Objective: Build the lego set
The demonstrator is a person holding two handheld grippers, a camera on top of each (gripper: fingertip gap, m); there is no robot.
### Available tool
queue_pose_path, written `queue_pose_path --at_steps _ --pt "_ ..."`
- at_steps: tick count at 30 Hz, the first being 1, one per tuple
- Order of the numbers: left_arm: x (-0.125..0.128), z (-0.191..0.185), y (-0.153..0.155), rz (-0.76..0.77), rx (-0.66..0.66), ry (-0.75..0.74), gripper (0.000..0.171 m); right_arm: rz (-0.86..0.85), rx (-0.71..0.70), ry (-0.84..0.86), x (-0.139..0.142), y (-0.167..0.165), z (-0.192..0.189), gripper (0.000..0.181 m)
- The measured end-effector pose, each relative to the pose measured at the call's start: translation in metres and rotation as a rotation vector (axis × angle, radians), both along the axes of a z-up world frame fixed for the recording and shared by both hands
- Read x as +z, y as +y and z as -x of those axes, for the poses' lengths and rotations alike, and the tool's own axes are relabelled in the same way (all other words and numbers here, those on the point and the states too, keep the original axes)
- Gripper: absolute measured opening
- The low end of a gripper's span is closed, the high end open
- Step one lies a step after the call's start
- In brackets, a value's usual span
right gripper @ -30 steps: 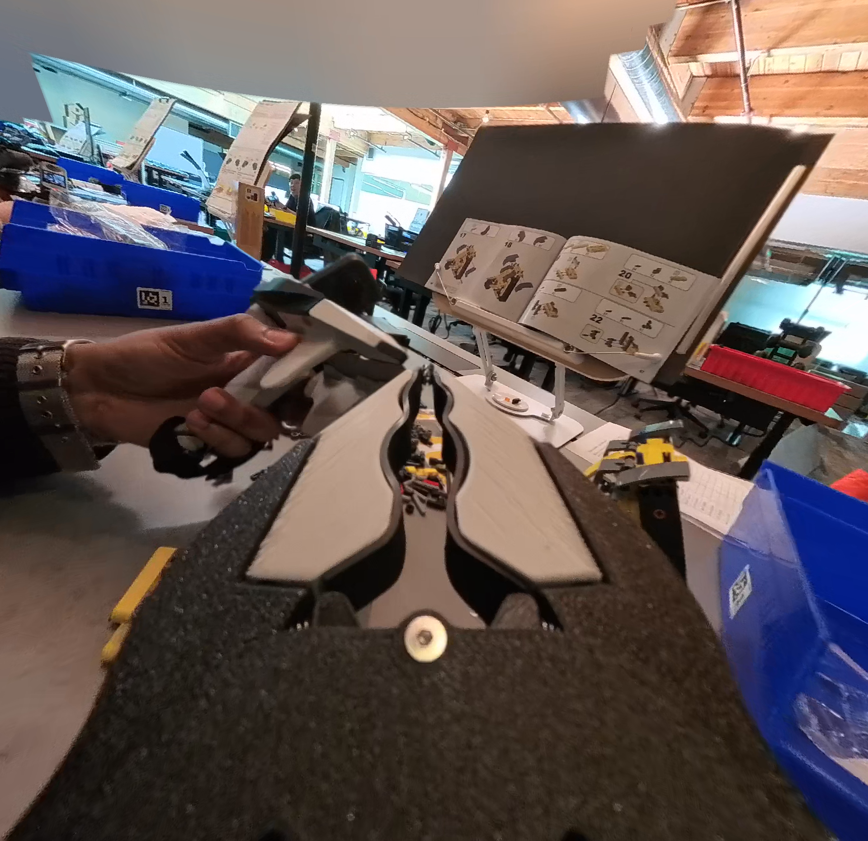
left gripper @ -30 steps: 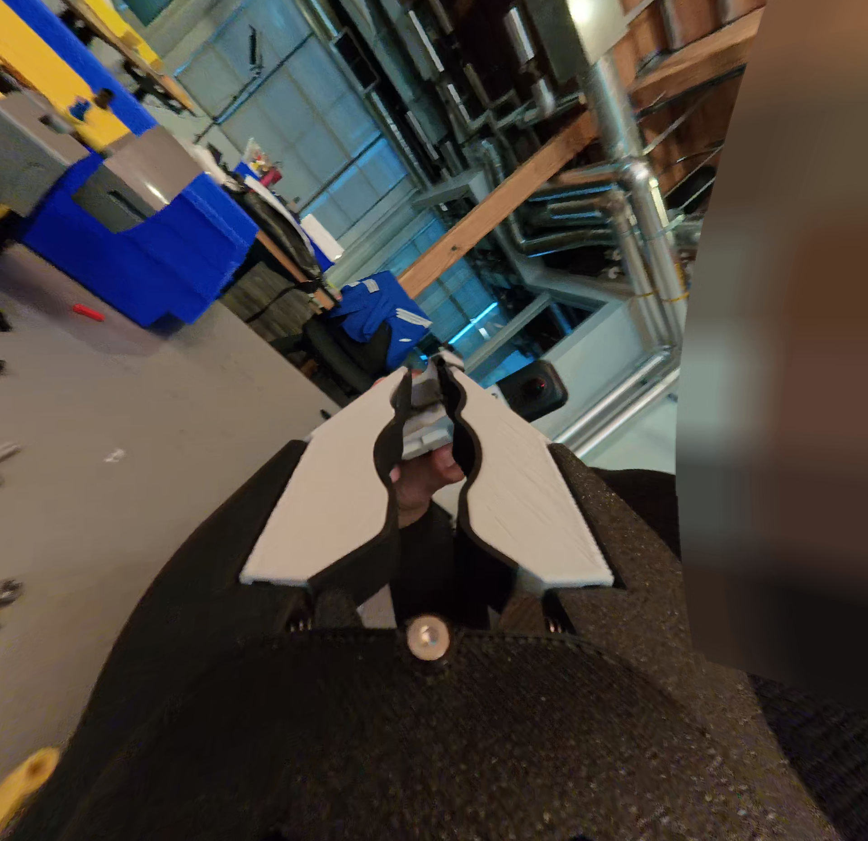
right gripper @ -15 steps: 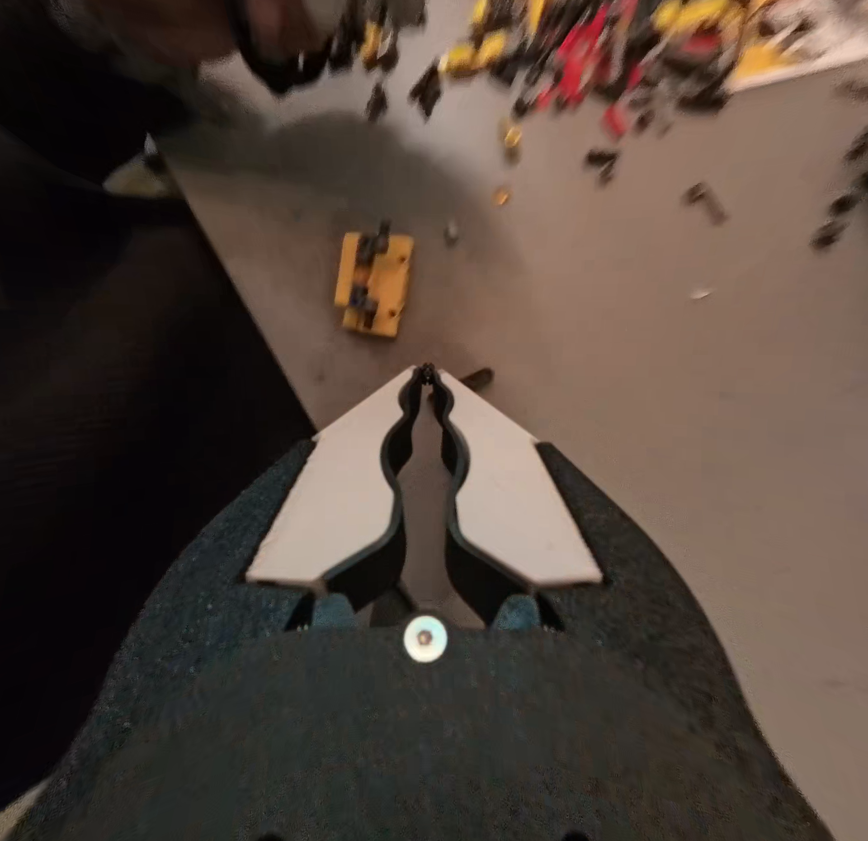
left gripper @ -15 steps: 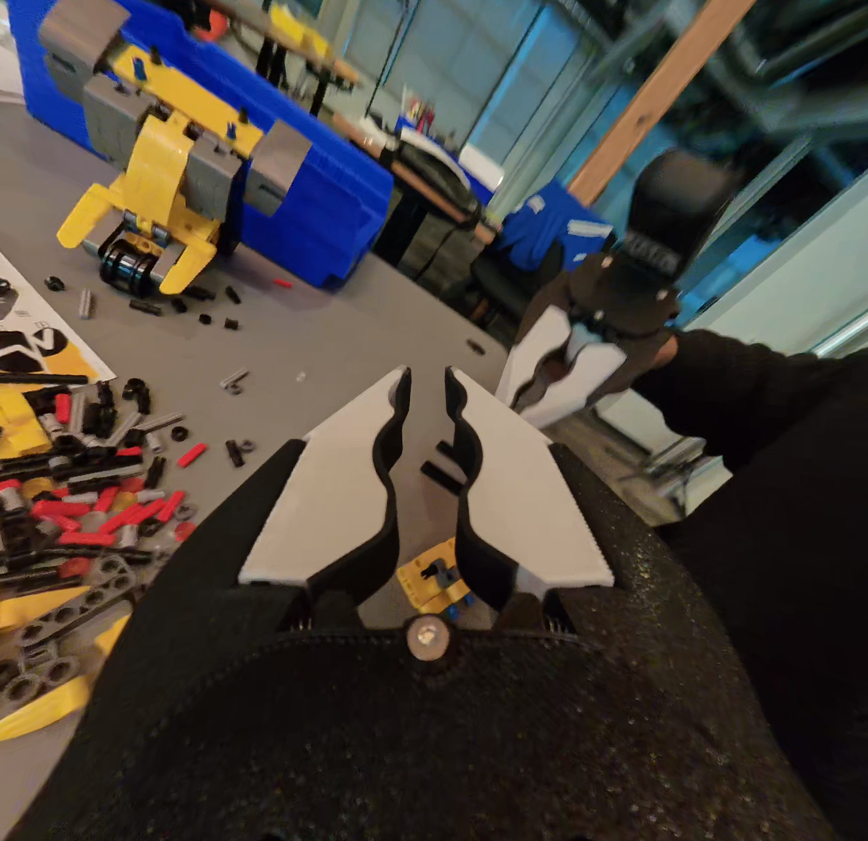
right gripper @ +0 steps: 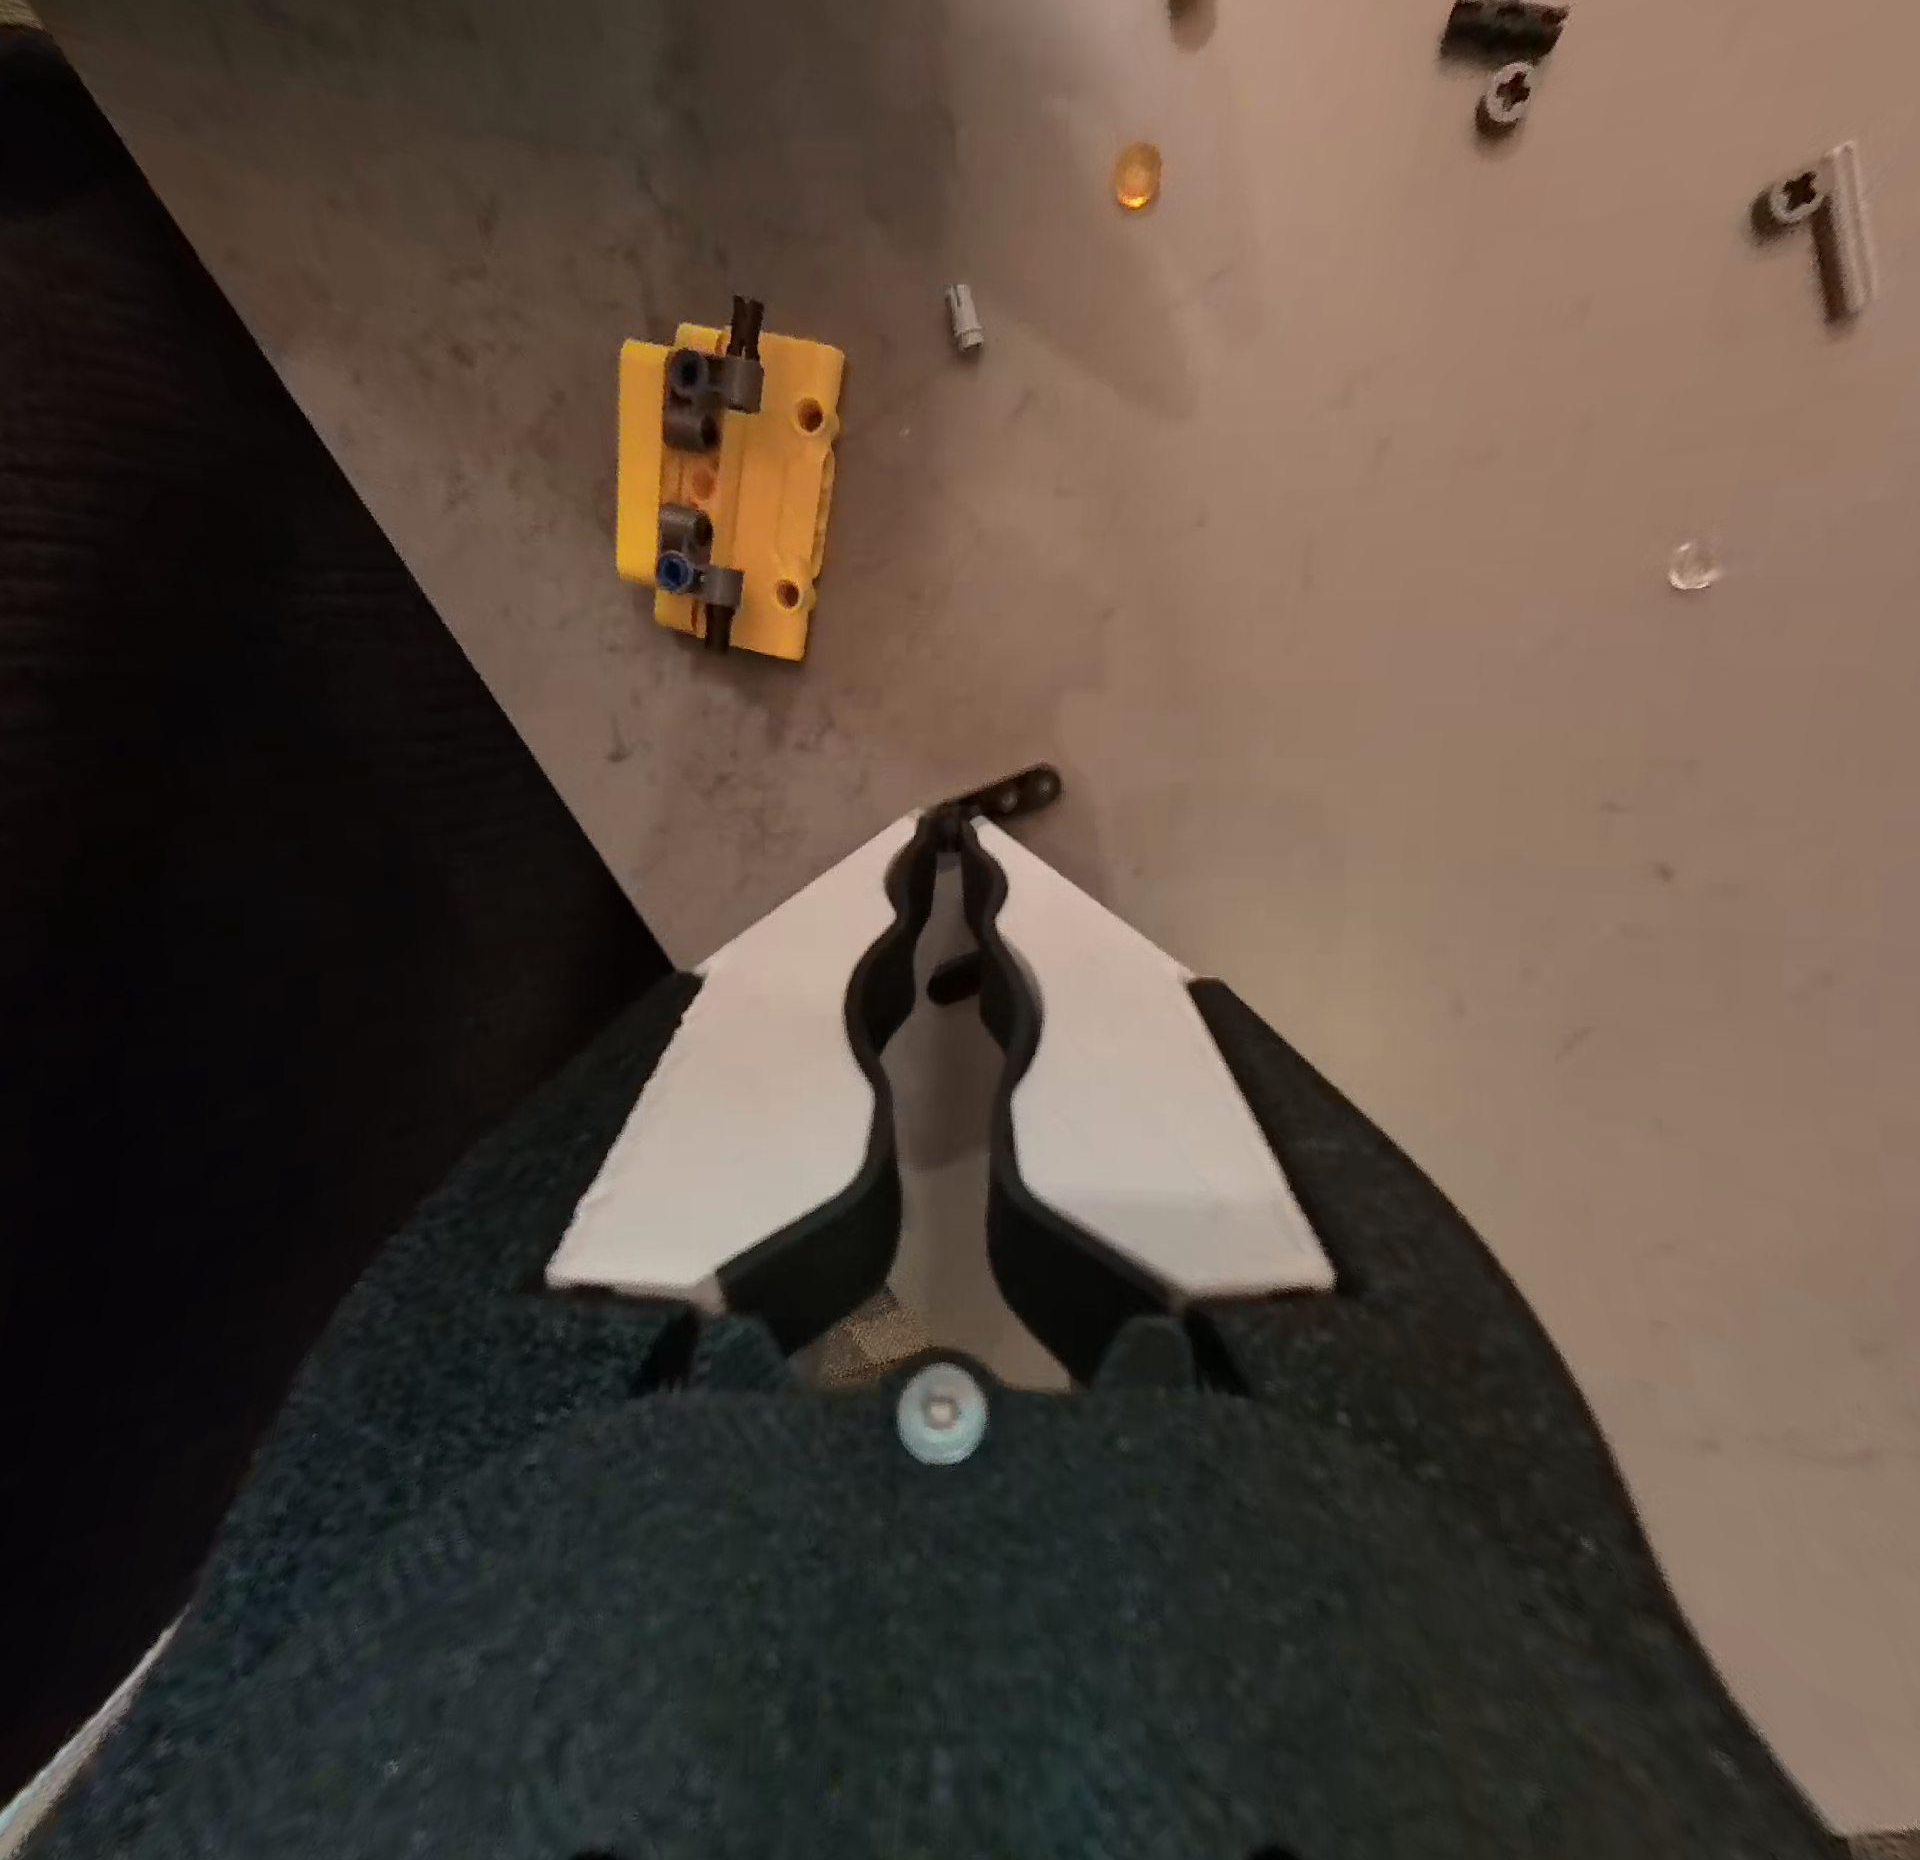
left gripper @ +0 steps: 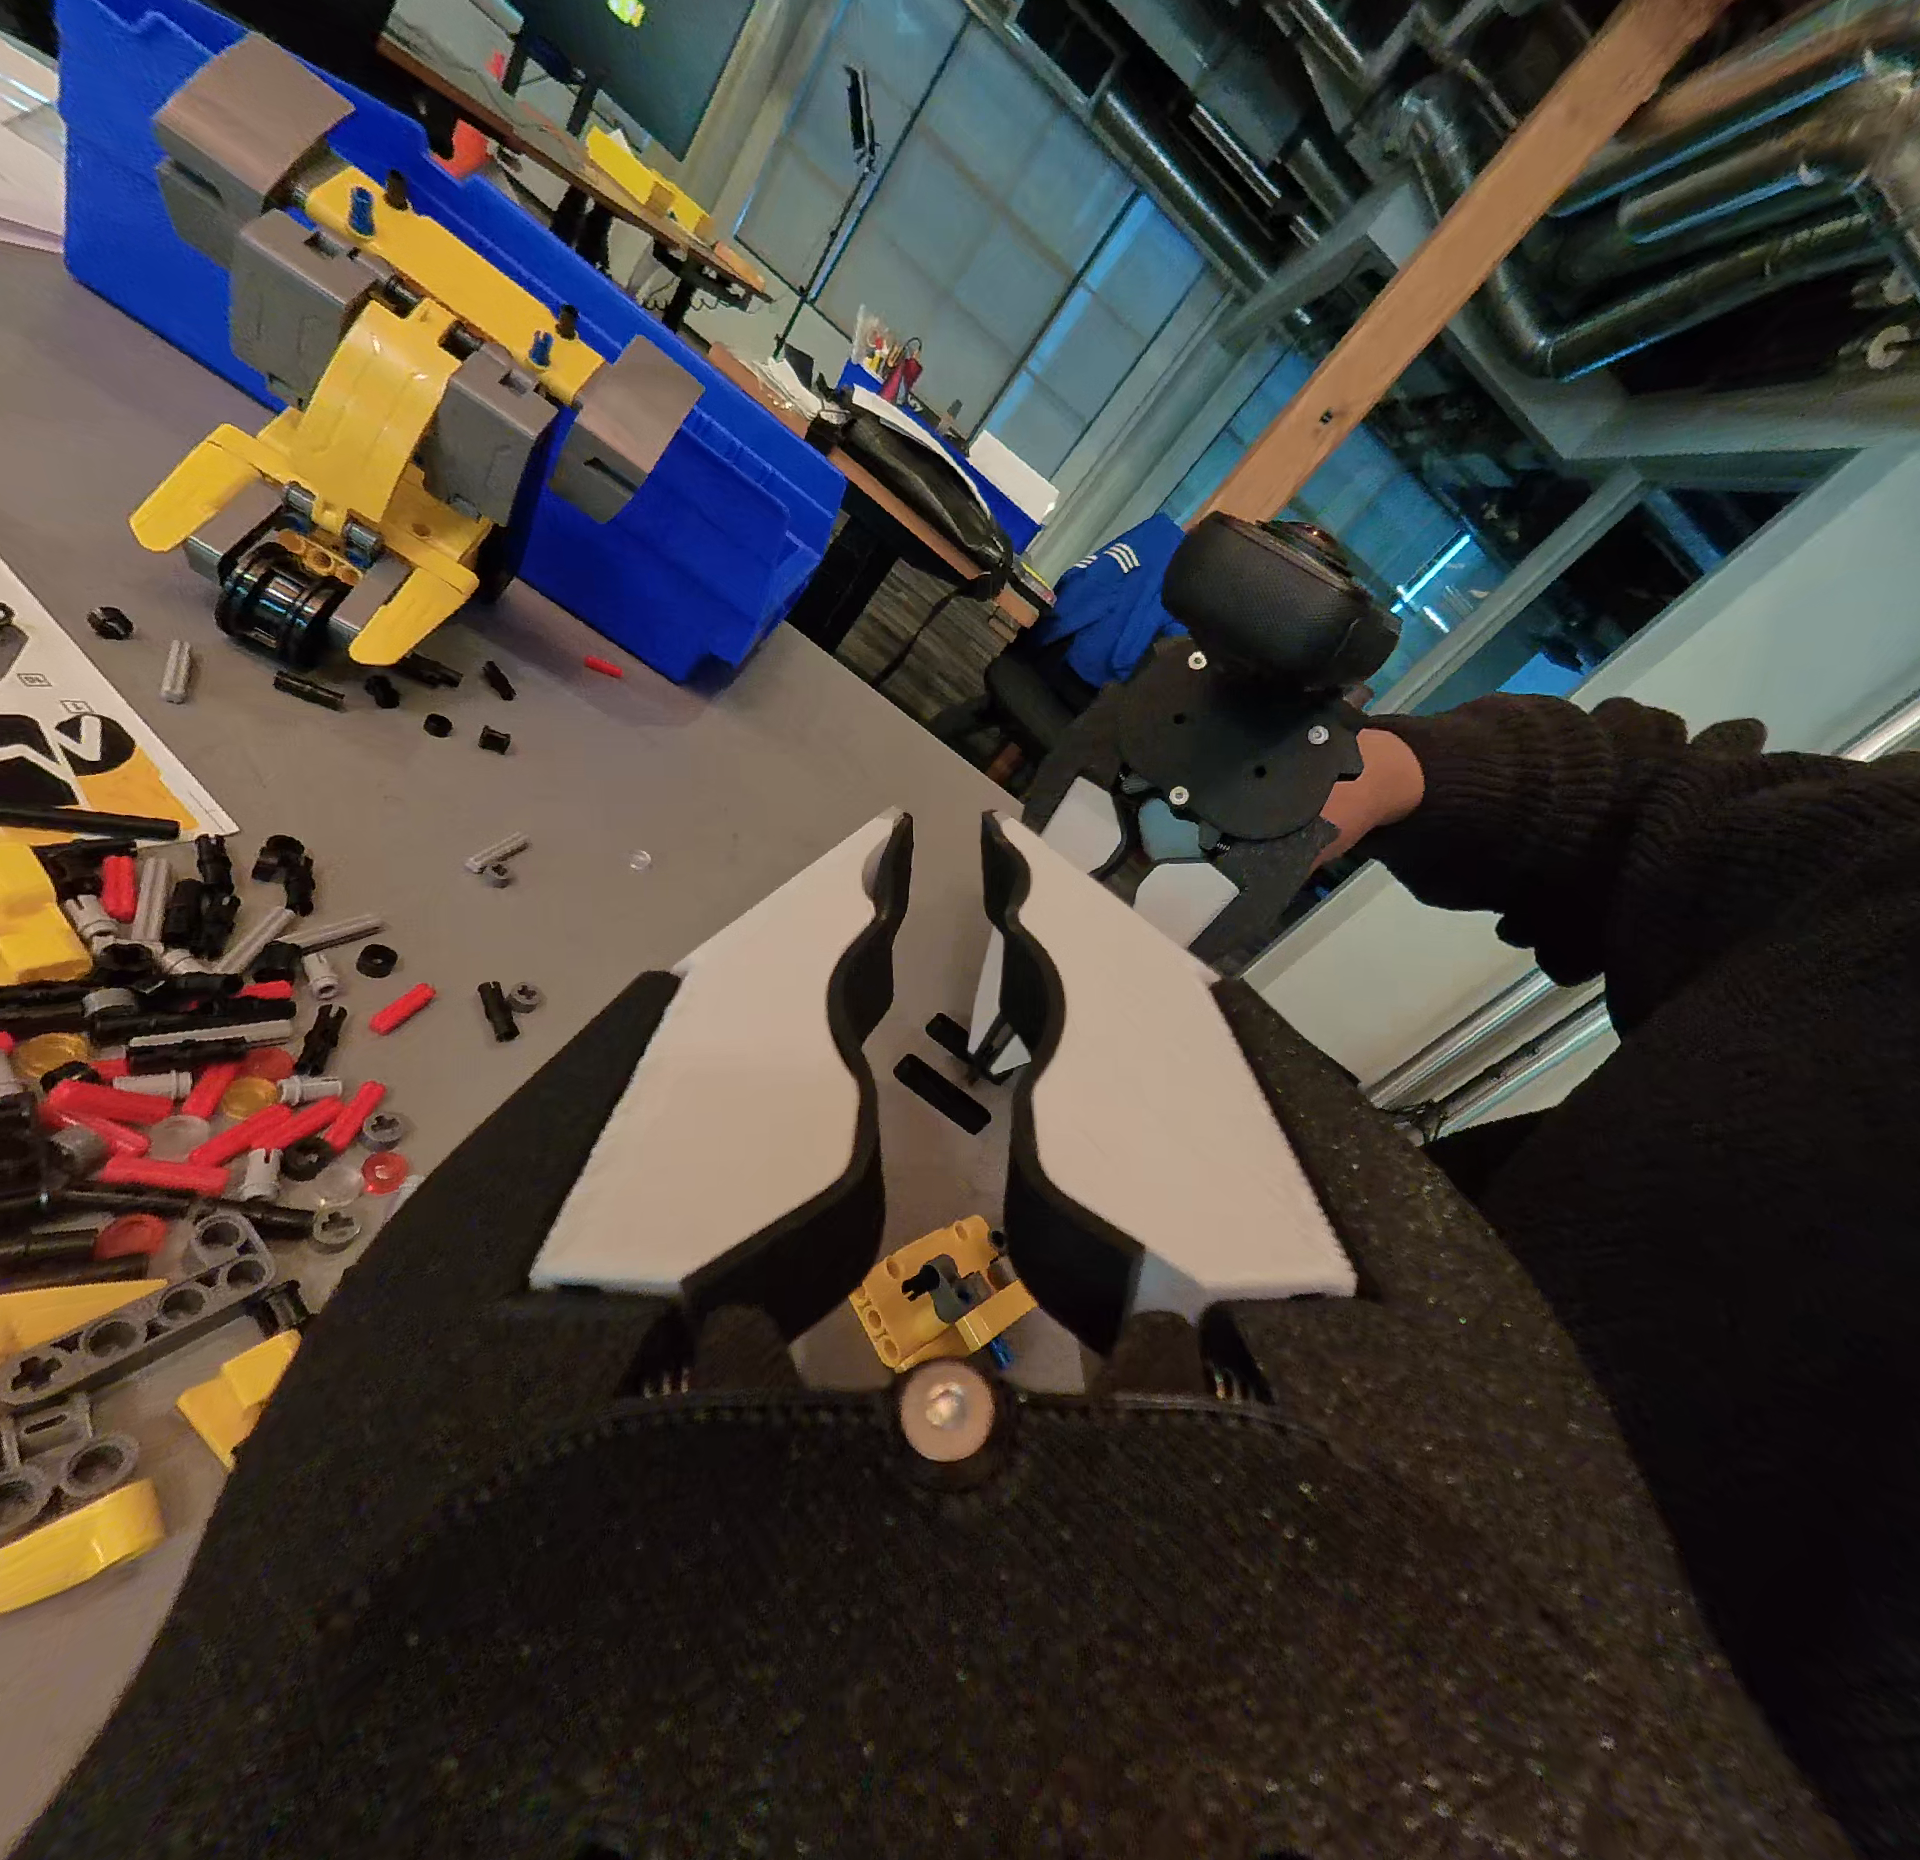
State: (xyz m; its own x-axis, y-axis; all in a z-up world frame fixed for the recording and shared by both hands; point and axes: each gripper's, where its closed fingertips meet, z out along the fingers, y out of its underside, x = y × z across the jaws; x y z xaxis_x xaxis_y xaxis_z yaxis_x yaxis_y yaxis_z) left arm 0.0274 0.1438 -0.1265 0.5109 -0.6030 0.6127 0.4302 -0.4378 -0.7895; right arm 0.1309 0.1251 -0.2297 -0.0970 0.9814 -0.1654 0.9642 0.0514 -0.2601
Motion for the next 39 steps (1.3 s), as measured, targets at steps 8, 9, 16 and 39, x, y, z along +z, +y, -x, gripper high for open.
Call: queue_pose_path --at_steps 8,9,16,39 --pt "-0.0013 -0.0026 -0.0003 0.008 -0.013 -0.004 0.011 0.012 -0.014 -0.015 -0.0088 0.0026 -0.0028 0.003" --pt "-0.0016 -0.0032 -0.0004 0.01 -0.016 -0.005 0.012 0.017 -0.017 -0.013 -0.0088 0.0025 -0.0026 0.003" --pt "-0.0023 -0.0026 0.0 0.01 -0.01 0.003 0.012 0.029 -0.033 -0.049 -0.0086 0.0025 -0.0015 0.003" --pt "-0.0032 -0.0027 -0.0002 0.013 -0.011 0.007 0.013 -0.028 0.026 -0.105 -0.009 0.0018 -0.0009 0.003"
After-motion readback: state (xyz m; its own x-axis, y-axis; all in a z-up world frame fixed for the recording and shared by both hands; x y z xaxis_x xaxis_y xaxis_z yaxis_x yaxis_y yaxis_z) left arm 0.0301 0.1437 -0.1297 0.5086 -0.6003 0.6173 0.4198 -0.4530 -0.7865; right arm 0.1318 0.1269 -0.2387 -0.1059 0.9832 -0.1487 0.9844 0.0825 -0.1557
